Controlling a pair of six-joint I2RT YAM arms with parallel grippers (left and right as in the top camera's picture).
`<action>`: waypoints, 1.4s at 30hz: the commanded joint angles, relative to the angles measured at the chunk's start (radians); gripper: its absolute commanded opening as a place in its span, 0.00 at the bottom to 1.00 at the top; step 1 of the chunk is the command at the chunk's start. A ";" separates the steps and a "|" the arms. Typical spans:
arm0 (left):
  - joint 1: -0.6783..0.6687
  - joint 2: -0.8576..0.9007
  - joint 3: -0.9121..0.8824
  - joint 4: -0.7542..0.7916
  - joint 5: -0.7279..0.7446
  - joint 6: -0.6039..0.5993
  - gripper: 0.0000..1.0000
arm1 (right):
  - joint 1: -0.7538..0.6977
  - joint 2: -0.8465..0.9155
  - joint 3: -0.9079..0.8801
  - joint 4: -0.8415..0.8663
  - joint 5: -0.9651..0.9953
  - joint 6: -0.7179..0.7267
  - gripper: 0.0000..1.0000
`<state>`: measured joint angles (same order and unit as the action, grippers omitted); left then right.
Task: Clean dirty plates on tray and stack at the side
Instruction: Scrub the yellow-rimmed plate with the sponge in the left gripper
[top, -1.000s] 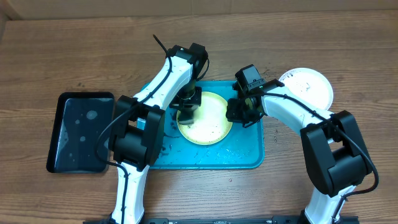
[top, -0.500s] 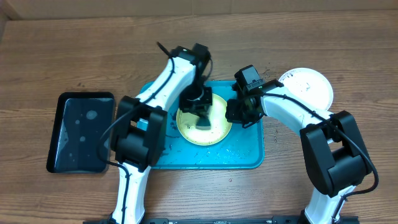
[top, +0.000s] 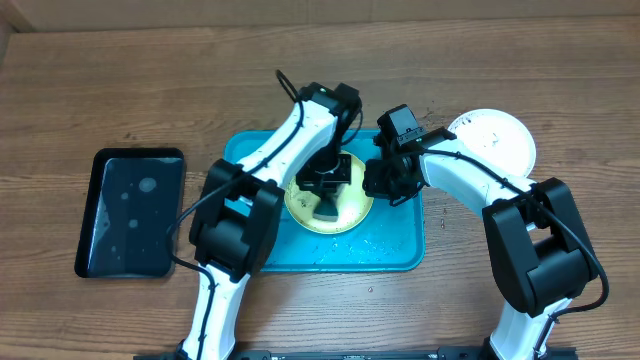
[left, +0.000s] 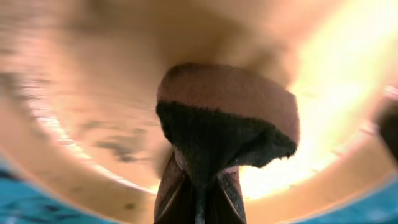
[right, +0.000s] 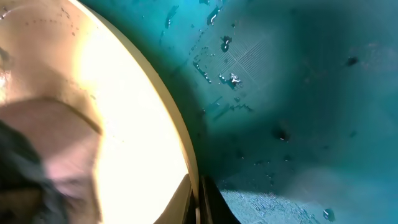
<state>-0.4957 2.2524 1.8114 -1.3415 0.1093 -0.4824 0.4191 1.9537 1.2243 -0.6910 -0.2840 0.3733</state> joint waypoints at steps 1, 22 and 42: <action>0.032 0.010 -0.019 -0.005 -0.169 -0.057 0.04 | 0.000 0.005 0.007 -0.006 0.020 -0.002 0.04; 0.065 0.010 0.043 0.034 -0.208 -0.126 0.04 | 0.000 0.005 0.007 -0.003 0.020 -0.002 0.04; -0.032 0.010 -0.170 0.087 -0.098 -0.101 0.04 | 0.000 0.005 0.007 0.005 0.020 -0.003 0.04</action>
<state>-0.5247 2.2253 1.6981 -1.2480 0.0746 -0.5671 0.4202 1.9537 1.2247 -0.6968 -0.2810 0.3618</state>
